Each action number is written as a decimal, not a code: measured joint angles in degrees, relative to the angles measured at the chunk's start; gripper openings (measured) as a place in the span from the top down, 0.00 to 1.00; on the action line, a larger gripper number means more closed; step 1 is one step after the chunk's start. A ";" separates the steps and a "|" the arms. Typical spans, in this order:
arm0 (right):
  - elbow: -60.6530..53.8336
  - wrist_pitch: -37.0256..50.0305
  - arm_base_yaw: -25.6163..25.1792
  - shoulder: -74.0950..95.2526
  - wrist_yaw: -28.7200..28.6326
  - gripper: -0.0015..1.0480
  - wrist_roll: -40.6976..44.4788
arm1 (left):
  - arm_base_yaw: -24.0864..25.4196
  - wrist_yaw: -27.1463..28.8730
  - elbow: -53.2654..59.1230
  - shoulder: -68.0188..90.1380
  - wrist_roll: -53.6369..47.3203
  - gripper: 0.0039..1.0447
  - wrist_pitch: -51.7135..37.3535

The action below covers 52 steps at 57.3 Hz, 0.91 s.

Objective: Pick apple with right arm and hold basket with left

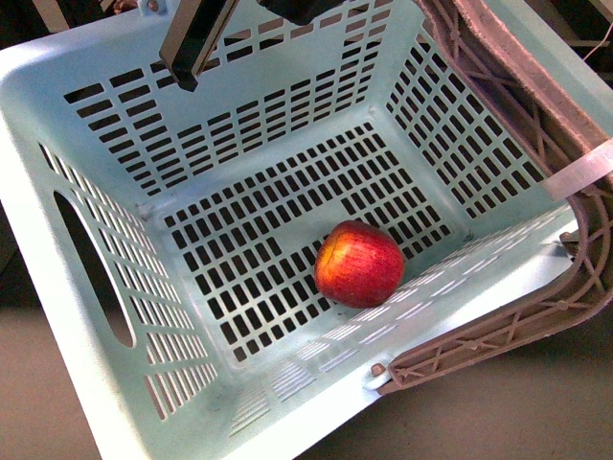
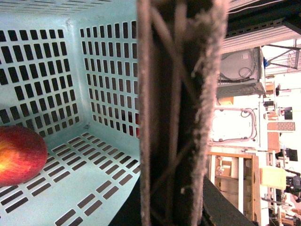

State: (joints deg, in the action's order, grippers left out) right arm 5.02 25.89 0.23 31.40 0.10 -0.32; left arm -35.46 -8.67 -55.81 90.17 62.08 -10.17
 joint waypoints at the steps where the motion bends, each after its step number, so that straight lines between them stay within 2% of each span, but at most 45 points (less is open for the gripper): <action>1: -0.20 -0.31 0.00 -0.50 0.00 0.98 0.00 | 0.00 0.00 0.00 0.00 0.04 0.94 0.00; 52: -4.02 -14.38 -0.04 -19.96 0.02 0.98 0.00 | 0.00 -0.04 0.00 0.00 0.04 0.94 0.00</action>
State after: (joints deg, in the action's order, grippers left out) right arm 0.99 11.51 0.19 11.44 0.12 -0.32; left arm -35.46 -8.71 -55.81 90.17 62.13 -10.17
